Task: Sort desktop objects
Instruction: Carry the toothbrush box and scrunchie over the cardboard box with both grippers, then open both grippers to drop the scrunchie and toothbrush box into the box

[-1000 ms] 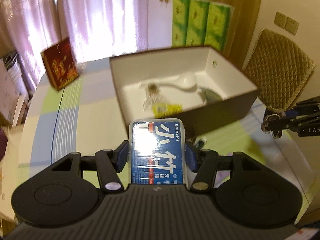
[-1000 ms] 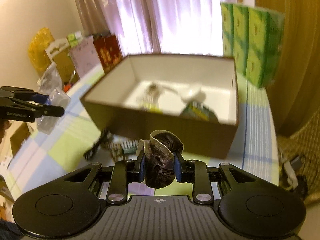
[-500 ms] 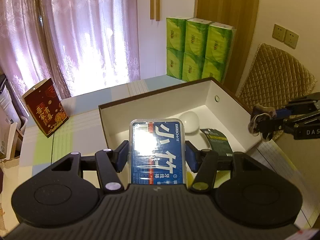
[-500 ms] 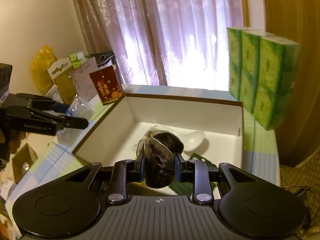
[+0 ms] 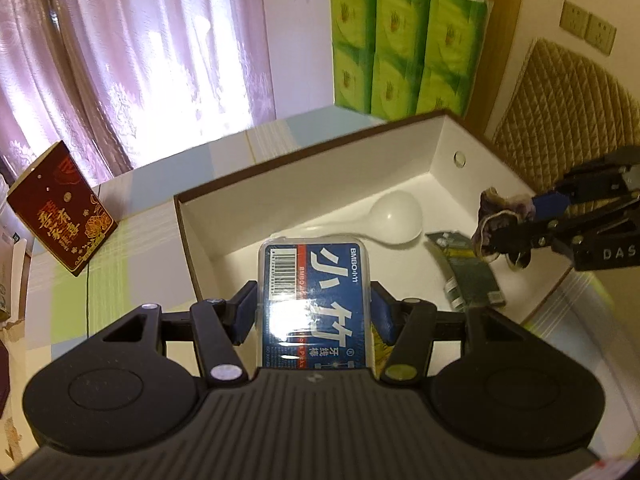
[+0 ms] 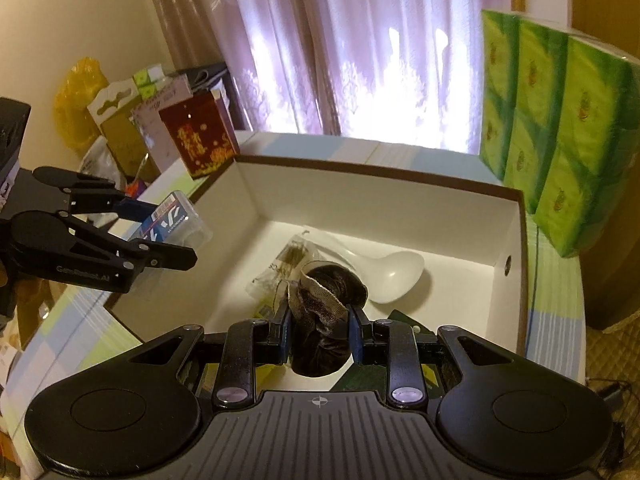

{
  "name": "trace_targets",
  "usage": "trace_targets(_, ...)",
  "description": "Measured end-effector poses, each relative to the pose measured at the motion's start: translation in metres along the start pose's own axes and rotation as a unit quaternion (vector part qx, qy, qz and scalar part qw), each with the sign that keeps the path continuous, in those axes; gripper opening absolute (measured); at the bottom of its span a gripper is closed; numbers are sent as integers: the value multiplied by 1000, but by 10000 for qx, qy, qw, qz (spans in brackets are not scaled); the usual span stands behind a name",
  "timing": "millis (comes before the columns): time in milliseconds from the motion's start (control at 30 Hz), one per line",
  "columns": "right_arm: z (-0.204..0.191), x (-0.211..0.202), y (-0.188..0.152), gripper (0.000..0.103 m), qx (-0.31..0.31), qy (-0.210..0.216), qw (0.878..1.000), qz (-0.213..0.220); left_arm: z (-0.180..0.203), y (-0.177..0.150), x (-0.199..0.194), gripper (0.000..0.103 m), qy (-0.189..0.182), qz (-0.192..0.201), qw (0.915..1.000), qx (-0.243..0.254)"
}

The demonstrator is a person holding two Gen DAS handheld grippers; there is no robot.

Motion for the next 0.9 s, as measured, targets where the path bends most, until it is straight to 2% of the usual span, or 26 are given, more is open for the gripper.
trace_targets(500, 10, 25, 0, 25, -87, -48, 9994, -320, 0, -5, 46, 53, 108, -489, 9974, 525)
trace_targets(900, 14, 40, -4, 25, -82, -69, 9986, -527, 4, -15, 80, 53, 306, -1120, 9876, 1054)
Point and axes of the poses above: each gripper's, at about its wrist camera, not at the fingertips, and x roughly the way its jaws point, z to its right, y to its top, the point moved 6 cm from there along x, roughly the way its jaws point, and after that the axes turned 4 degrees about -z, right-handed, at the moved point
